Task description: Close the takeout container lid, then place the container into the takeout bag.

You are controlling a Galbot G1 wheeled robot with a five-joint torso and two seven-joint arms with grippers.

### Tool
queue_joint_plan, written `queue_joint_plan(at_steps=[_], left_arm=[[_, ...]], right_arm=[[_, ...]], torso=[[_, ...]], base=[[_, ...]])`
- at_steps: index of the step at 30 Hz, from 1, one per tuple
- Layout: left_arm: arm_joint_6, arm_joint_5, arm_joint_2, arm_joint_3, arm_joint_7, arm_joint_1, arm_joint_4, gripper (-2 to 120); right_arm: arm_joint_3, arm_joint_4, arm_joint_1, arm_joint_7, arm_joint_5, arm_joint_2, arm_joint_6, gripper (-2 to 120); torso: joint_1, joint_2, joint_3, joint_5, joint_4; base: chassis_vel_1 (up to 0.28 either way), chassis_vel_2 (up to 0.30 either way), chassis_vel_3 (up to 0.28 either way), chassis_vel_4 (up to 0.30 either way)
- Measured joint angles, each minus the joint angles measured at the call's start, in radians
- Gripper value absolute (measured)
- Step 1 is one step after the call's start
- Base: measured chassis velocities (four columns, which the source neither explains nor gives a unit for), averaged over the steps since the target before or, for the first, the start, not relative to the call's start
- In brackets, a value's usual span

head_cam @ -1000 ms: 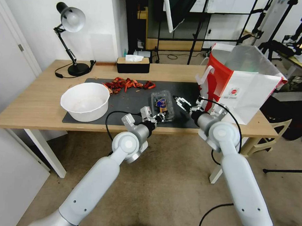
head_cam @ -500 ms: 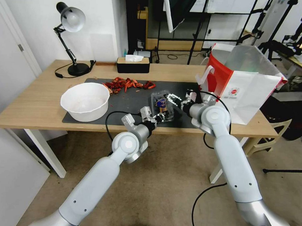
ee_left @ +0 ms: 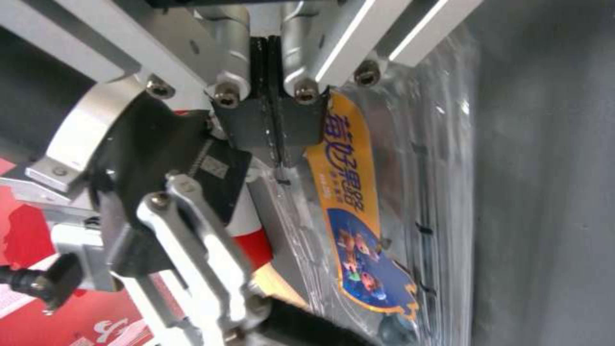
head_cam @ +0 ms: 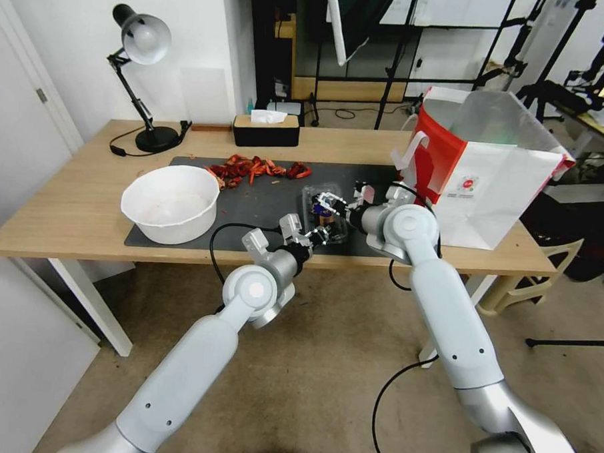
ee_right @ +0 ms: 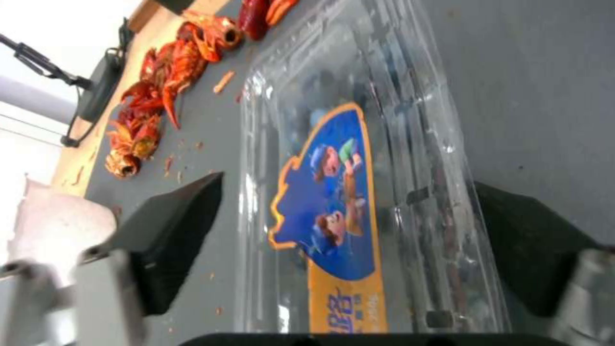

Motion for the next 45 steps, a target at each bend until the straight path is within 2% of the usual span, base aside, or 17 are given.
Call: queue_joint_plan(at_steps=[3,5,8,9,11,13,16,17,22,27,32,36,37,38,41,42,45], left_arm=[[-0.002,0.000,-0.004,-0.004,-0.003,-0.001,0.000,0],[-0.003,0.000,-0.005,-0.005,-0.003,-0.002,0.000,0],[-0.005,-0.001,-0.003,-0.005,-0.003,0.003,-0.001,0],[-0.005,-0.001,-0.003,-0.005,-0.003,0.003,-0.001,0],[-0.005,-0.001,-0.003,-0.007,-0.003,0.006,-0.001,0],[-0.005,-0.001,-0.003,-0.009,-0.002,0.007,-0.001,0],[-0.006,-0.003,0.000,-0.014,-0.001,0.009,-0.005,0],[-0.006,-0.003,0.000,-0.014,-0.001,0.009,-0.005,0],[-0.006,-0.006,0.007,-0.030,0.001,0.019,-0.026,0],[-0.006,-0.005,0.028,-0.049,0.005,0.040,-0.064,0],[-0.017,0.047,0.074,-0.099,0.037,0.102,-0.137,0],[-0.031,0.135,0.134,-0.156,0.106,0.192,-0.212,0],[-0.038,0.193,0.164,-0.182,0.153,0.242,-0.236,5],[-0.038,0.193,0.164,-0.182,0.153,0.242,-0.236,5],[-0.068,0.321,0.191,-0.230,0.213,0.320,-0.258,19],[-0.068,0.321,0.191,-0.230,0.213,0.320,-0.258,19],[-0.170,0.595,0.199,-0.280,0.256,0.416,-0.253,34]], right_arm=[[-0.007,-0.018,0.012,0.051,0.030,0.012,0.001,70],[-0.006,-0.020,0.012,0.059,0.037,0.014,0.001,67],[-0.003,-0.024,0.012,0.070,0.040,0.015,0.001,52],[-0.003,-0.024,0.012,0.070,0.040,0.015,0.001,52],[0.000,-0.025,0.009,0.071,0.041,0.015,0.001,41],[0.002,-0.025,0.007,0.071,0.041,0.014,0.001,37],[0.011,-0.025,0.000,0.069,0.040,0.014,0.002,22],[0.011,-0.025,0.000,0.069,0.040,0.014,0.002,22],[0.024,-0.019,-0.009,0.058,0.034,0.011,0.004,3],[0.033,-0.010,-0.013,0.048,0.031,0.005,0.004,0],[0.046,0.009,-0.016,0.023,0.036,0.002,0.005,0],[0.053,0.021,-0.017,-0.016,0.045,0.000,0.022,0],[0.055,0.020,-0.015,-0.035,0.046,0.002,0.034,0],[0.055,0.020,-0.015,-0.035,0.046,0.002,0.034,0],[0.057,0.013,-0.006,-0.066,0.047,0.014,0.056,0],[0.057,0.013,-0.006,-0.066,0.047,0.014,0.056,0],[0.057,0.011,0.007,-0.099,0.054,0.034,0.081,0]], torso=[[0.000,0.000,0.000,-0.0001,-0.0001],[0.000,0.000,0.000,0.0000,-0.0002],[0.000,0.000,0.000,0.0001,0.0000],[0.000,0.000,0.000,0.0001,0.0000],[0.000,0.000,0.000,0.0002,0.0001],[0.000,0.000,0.000,0.0001,0.0001],[0.000,0.000,0.000,0.0001,0.0001],[0.000,0.000,0.000,0.0001,0.0001],[0.000,0.000,0.000,0.0001,0.0002],[0.000,0.000,0.000,0.0000,-0.0003],[0.000,0.000,0.000,-0.0001,0.0000],[0.000,0.000,0.000,-0.0002,0.0000],[0.000,0.000,0.000,-0.0001,0.0000],[0.000,0.000,0.000,-0.0001,0.0000],[0.000,0.000,0.000,0.0000,0.0000],[0.000,0.000,0.000,0.0000,0.0000],[0.000,0.000,0.000,-0.0002,0.0002]], base=[[0.000,0.000,0.000,0.000],[0.000,0.000,0.000,0.000],[0.000,0.000,0.000,0.000],[0.000,0.000,0.000,0.000],[0.000,0.000,0.000,0.000],[0.000,0.000,0.000,0.000],[0.000,0.000,0.000,0.000],[0.000,0.000,0.000,0.000],[0.000,0.000,0.000,0.000],[0.000,0.000,0.000,0.000],[0.000,0.000,0.000,0.000],[0.000,0.000,0.000,0.000],[0.000,0.000,0.000,0.000],[0.000,0.000,0.000,0.000],[0.000,0.000,0.000,0.000],[0.000,0.000,0.000,0.000],[0.000,0.000,0.000,0.000]])
